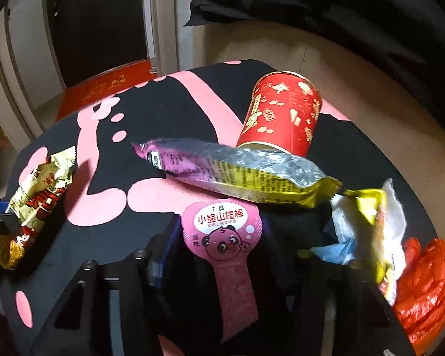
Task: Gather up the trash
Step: 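Grasp the pink lollipop wrapper with the right tool, then carry both wrappers over the yellow bag and open both tools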
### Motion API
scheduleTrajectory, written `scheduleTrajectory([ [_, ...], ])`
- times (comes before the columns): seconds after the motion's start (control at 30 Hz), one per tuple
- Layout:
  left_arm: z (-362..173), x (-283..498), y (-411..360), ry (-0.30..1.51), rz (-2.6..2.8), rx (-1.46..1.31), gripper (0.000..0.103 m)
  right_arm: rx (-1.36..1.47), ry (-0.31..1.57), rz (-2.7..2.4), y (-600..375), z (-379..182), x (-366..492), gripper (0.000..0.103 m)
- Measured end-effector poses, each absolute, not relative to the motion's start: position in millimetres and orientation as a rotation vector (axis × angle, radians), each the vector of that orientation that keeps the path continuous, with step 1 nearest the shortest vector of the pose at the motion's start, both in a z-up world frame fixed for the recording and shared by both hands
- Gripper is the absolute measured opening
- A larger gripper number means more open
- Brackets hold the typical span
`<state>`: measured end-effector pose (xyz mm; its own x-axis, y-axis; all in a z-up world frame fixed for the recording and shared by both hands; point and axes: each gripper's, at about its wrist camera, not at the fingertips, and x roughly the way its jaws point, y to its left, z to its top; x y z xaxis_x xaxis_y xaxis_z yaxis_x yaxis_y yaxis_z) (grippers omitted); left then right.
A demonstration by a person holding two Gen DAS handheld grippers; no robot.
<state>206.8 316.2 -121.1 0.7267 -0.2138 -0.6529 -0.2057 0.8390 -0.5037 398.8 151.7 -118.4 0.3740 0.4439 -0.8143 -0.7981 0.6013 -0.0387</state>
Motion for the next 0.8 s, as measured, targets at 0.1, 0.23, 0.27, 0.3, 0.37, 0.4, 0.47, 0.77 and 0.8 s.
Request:
scheduleTrajectory([
  [0.1,-116,210,309,0.765,-0.006,-0.565,0.029,-0.428,0.873,0.811,141,-110,389,0.049],
  [0.23,-95,217,292,0.735,-0.016,-0.505,0.029,-0.343,0.847,0.800,118,-81,368,0.049],
  [0.27,-89,218,287,0.724,-0.018,-0.491,0.029,-0.330,0.838,0.797,112,-73,363,0.049],
  [0.3,-80,220,280,0.708,-0.020,-0.470,0.029,-0.321,0.825,0.792,107,-65,358,0.049],
  [0.37,-64,222,267,0.675,-0.027,-0.429,0.029,-0.315,0.789,0.770,92,-46,345,0.049],
  [0.4,-53,223,258,0.654,-0.033,-0.400,0.029,-0.313,0.778,0.763,87,-40,341,0.049],
  [0.47,-36,226,241,0.623,-0.045,-0.353,0.029,-0.297,0.744,0.741,69,-24,332,0.049],
  [0.77,36,240,146,0.509,-0.110,-0.202,0.029,-0.132,0.620,0.605,-42,41,313,0.049],
  [0.8,40,242,136,0.502,-0.118,-0.192,0.029,-0.120,0.603,0.585,-58,48,309,0.049],
])
